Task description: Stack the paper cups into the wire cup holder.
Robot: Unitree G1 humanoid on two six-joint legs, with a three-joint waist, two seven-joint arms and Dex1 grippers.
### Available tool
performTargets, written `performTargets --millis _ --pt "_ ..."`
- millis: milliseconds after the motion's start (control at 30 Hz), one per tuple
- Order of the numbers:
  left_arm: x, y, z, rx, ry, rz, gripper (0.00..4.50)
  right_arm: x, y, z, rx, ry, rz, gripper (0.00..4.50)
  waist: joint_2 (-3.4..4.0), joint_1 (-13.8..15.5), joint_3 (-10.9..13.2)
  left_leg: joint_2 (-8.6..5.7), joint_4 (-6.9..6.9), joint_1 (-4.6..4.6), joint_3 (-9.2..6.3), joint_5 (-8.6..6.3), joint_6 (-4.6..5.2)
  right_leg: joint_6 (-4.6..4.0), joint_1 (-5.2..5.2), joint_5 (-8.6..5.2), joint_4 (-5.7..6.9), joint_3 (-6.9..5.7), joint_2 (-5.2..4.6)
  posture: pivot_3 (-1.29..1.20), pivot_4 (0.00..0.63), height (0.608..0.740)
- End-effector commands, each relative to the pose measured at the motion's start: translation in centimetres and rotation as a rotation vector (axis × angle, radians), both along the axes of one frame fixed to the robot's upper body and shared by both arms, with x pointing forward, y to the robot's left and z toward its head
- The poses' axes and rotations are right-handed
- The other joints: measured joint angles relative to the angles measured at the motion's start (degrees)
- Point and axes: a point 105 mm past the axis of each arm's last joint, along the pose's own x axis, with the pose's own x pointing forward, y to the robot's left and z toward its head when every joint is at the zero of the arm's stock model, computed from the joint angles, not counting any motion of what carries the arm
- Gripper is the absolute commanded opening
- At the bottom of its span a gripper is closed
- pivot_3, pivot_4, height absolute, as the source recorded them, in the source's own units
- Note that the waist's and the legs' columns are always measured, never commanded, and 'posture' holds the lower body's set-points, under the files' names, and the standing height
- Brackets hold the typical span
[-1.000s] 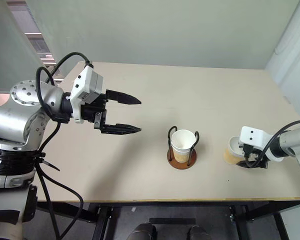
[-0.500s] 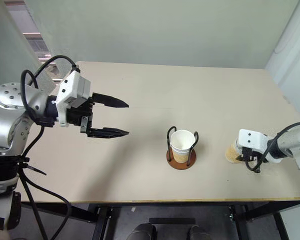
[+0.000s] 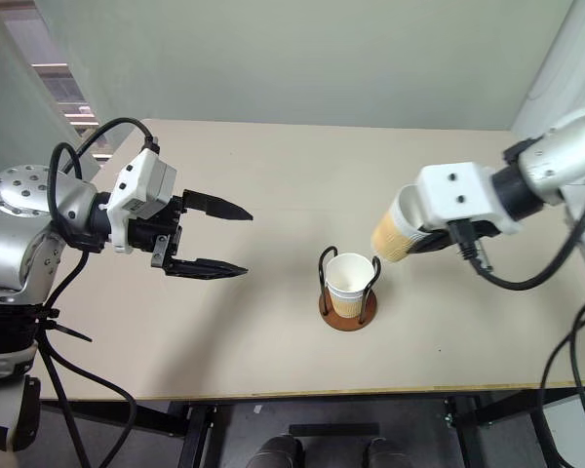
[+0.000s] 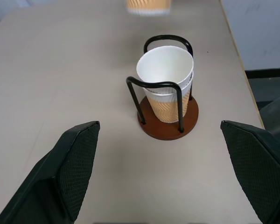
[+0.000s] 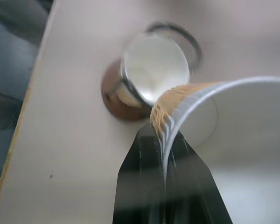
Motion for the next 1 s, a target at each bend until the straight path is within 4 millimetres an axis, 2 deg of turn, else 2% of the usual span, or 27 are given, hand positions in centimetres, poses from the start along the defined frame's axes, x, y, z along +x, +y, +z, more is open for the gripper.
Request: performTargets --millis 33,300,500,667,767,1000 --pt "-0.3 0.3 1.3 0.001 -0.054 0.003 4.50 -0.1 1.4 0.7 -0.031 -0.043 0.066 0.03 0.00 0.00 0.00 0.00 -0.05 0.00 0.00 0.02 -0.03 -0.01 -0.04 0.00 0.00 0.00 0.00 0.00 0.150 0.740" --pt "-0.3 0.3 1.2 0.004 -0.060 0.019 4.50 0.1 3.3 -0.4 -0.064 -0.029 0.141 0.03 0.00 0.01 0.00 0.00 -0.28 -0.07 -0.04 0.16 -0.27 -0.09 -0.14 -0.05 -0.07 -0.04 -0.04 0.00 0.150 0.740" --pt "-0.2 0.2 1.1 0.004 -0.066 0.021 4.50 1.1 3.3 -2.0 -0.120 -0.035 0.147 0.03 0.00 -0.07 0.00 0.01 -0.39 -0.05 -0.06 0.22 -0.37 -0.14 -0.19 -0.04 -0.03 -0.06 -0.05 0.00 0.150 0.740" --pt "-0.1 0.1 0.8 0.012 -0.070 0.020 4.50 1.1 3.4 -2.5 -0.127 -0.022 0.156 0.03 0.00 -0.10 0.00 0.01 -0.41 -0.06 -0.06 0.23 -0.37 -0.15 -0.20 -0.04 -0.03 -0.06 -0.05 0.00 0.150 0.740" --pt "0.0 0.0 0.7 0.014 -0.074 0.016 4.50 1.1 3.3 -2.4 -0.135 -0.016 0.150 0.62 0.00 -0.10 0.00 0.01 -0.45 -0.05 -0.06 0.23 -0.38 -0.19 -0.21 -0.06 -0.03 -0.07 -0.05 0.00 0.150 0.740" --pt "0.3 -0.1 0.7 0.017 -0.084 0.012 4.50 0.1 3.3 -1.5 -0.106 0.020 0.148 2.99 0.00 -0.13 0.00 0.01 -0.50 -0.05 -0.05 0.25 -0.42 -0.22 -0.21 -0.08 -0.03 -0.07 -0.06 0.00 0.150 0.740"
